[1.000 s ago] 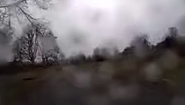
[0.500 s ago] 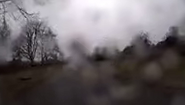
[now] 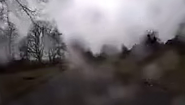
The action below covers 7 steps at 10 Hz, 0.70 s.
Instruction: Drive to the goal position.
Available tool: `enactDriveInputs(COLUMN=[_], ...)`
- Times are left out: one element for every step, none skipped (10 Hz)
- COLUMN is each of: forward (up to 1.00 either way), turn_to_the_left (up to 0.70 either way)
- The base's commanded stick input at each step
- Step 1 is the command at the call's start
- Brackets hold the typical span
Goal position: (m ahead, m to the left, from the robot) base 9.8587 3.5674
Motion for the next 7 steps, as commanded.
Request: enactDriveInputs(forward=[1.00, 1.00, 1.00, 1.00, 1.00, 1.00, 1.00], turn_to_the_left=[0.13, 0.06, 0.00, 0.00, 0.00, 0.00, 0.00])
